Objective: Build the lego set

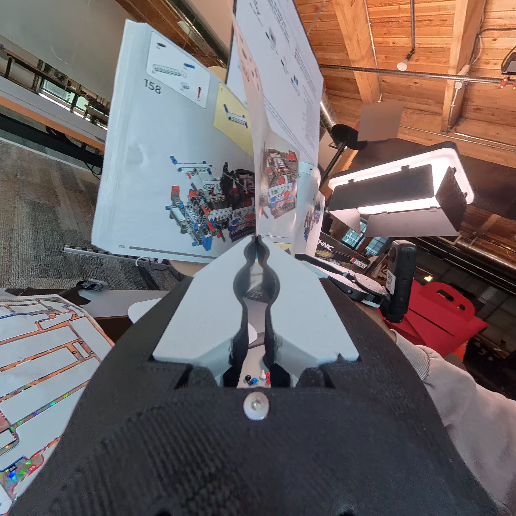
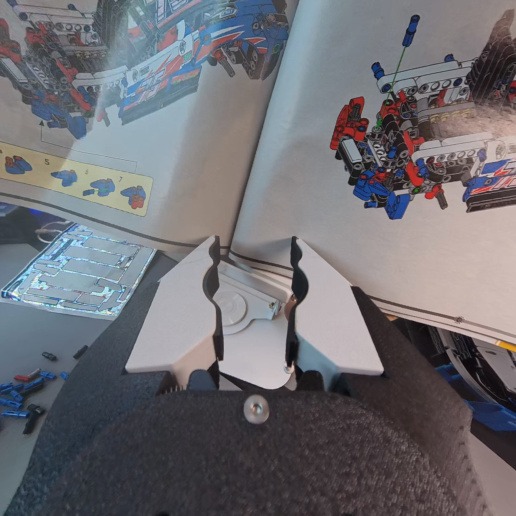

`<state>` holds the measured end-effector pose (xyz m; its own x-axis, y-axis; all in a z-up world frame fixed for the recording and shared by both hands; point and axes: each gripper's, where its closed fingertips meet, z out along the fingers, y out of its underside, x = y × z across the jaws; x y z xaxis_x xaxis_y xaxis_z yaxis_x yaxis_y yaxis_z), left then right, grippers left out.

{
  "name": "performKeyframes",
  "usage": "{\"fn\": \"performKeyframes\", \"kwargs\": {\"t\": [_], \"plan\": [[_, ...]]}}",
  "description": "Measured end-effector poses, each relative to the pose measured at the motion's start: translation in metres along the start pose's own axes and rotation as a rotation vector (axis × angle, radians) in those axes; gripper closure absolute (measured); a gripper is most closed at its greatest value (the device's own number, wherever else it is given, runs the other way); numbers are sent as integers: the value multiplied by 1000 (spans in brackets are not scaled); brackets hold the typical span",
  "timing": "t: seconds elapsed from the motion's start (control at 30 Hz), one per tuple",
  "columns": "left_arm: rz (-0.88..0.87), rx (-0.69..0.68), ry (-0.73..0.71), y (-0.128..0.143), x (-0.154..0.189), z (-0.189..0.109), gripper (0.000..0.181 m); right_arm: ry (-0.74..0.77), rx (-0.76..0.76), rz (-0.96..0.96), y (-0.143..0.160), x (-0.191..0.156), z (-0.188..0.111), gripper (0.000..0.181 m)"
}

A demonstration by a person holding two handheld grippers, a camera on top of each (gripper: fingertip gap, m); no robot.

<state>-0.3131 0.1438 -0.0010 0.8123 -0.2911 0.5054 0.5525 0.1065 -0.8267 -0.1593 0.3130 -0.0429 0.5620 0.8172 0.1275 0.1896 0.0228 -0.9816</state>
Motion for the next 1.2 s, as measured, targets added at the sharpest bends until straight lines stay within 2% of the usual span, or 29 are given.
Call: {"fn": "performKeyframes", "kwargs": {"t": [0.13,0.3,0.57,1.2], "plan": [[33,-2,36,-2,23,1,181,-8,-1,-3,0,-1,-3,133],[58,-1,27,-7,29,0,181,-18,-7,-8,-2,-3,-8,132],[27,6,-7,-14,17,-5,181,-26,-12,-40,-5,-6,-14,132],[49,-31,-75,-5,-2,-6,181,-17,-35,-50,0,0,-16,132]]}}
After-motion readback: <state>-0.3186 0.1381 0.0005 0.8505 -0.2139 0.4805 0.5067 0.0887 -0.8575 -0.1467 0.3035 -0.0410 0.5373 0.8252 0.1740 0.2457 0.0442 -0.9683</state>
